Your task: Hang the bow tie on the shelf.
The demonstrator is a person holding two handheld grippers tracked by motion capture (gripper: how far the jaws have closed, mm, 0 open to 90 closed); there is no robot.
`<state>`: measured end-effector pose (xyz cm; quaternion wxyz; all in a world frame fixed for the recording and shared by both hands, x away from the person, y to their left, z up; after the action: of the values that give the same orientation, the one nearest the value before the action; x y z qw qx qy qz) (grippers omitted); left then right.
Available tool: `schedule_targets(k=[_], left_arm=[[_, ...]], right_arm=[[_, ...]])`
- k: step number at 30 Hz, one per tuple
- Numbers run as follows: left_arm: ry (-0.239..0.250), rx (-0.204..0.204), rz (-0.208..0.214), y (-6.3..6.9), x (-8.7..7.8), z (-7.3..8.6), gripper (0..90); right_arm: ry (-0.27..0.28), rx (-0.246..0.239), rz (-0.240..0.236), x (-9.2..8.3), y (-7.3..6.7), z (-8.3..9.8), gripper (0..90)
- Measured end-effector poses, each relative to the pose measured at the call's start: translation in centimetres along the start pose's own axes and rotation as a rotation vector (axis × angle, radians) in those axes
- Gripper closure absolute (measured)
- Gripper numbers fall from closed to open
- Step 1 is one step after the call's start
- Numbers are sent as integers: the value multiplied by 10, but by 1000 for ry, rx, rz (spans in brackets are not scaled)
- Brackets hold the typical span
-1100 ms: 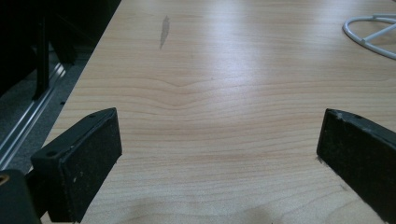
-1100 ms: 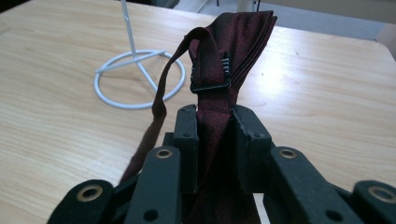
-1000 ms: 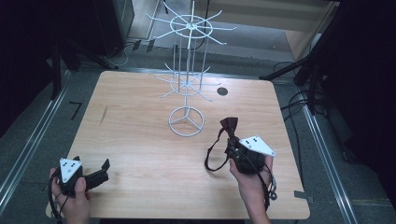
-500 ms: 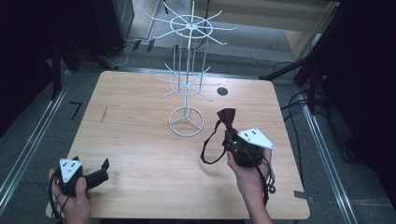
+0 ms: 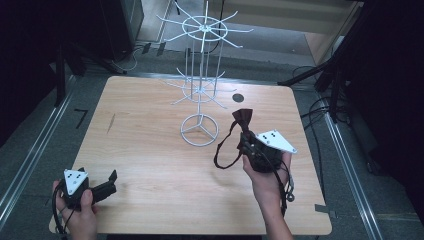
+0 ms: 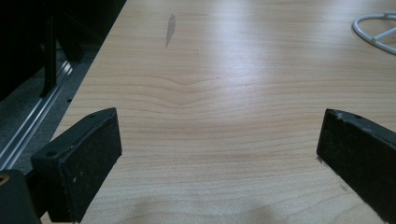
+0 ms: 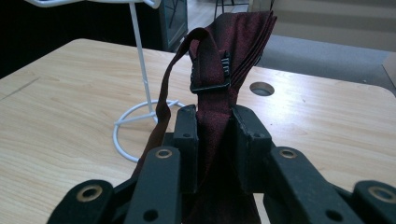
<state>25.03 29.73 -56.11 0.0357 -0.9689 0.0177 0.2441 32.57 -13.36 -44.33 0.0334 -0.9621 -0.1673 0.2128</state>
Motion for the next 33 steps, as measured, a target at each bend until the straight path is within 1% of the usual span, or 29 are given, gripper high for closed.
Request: schedule_targets(k=[11,17,20,26,33], left_arm=[[-1,1,-2,0,0,0,4],[-2,-1,-3,0,0,0,4],[-2,1,-1,0,0,0,4],[-6,5,1,0,0,0,4],[0,8,1,1,0,0,4]], right_arm=[[20,8,-11,2,-4,-18,739],[25,20,-18,5,-7,-23,739],[27,13,-20,6,-8,-26,739],[35,15,-32,9,-12,-32,739],[29,7,-33,17,-15,-34,739]])
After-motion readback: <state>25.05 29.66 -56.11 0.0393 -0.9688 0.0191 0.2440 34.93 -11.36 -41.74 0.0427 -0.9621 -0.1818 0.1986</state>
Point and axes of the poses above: each handheld gripper's, and its own axes: x roughly forward along the jaws, z roughly out of its underside, y roughly to its right, the point moved 8 cm from there along x, roughly forward along the jaws, and after that the axes turned 5 degrees about x, right-handed, at the moved point
